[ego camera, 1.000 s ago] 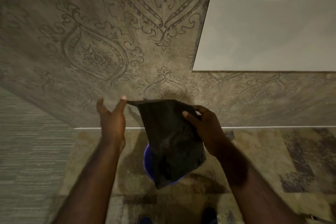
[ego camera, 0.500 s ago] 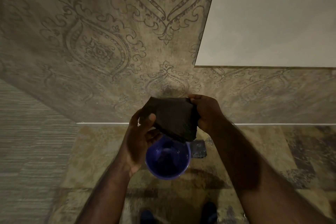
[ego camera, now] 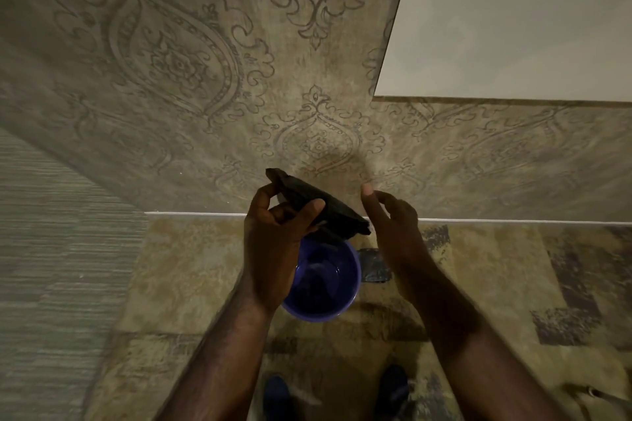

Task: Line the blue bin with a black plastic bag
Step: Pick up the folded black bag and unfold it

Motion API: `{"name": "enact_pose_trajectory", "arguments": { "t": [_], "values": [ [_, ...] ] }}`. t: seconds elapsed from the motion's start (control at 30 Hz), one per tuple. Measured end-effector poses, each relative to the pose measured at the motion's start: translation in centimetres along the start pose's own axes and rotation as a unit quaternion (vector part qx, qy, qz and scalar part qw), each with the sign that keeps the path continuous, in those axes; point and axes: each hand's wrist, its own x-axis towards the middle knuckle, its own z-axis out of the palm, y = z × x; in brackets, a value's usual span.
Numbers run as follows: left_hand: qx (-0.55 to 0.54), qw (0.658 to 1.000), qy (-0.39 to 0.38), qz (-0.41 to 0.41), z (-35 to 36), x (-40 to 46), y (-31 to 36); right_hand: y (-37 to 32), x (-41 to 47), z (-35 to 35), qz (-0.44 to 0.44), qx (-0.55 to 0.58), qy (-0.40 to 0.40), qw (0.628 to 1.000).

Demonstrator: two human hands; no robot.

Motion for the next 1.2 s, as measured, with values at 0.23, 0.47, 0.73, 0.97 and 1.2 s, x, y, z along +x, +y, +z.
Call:
{"name": "enact_pose_trajectory", "arguments": {
  "t": [0.23,0.47,0.73,0.97,1.2],
  "values": [
    [-0.029,0.999,0.010,-0.041,-0.2,0.2,0.0,1.1,-3.2,-0.5,-0.209,-0.146,-0.012,0.967],
    [-0.027,0.998,0.005,-0.055,-1.0,0.9,1.2,0.6,-3.1,-1.5,-0.156,0.044,-0.030,0.986],
    [0.194,0.980,-0.046,-0.012,-4.5,1.9,2.5,0.9,-1.3,-3.7,-0.173,0.001,0.104,0.979],
    [0.363,0.927,-0.086,0.037,-6.1,2.1,3.1,0.8,1.3,-5.0,-0.191,-0.212,0.229,0.931],
    [0.346,0.916,-0.203,0.001,-5.6,1.3,3.9,-1.4,4.3,-2.1,-0.128,0.003,0.194,0.973]
  ]
}}
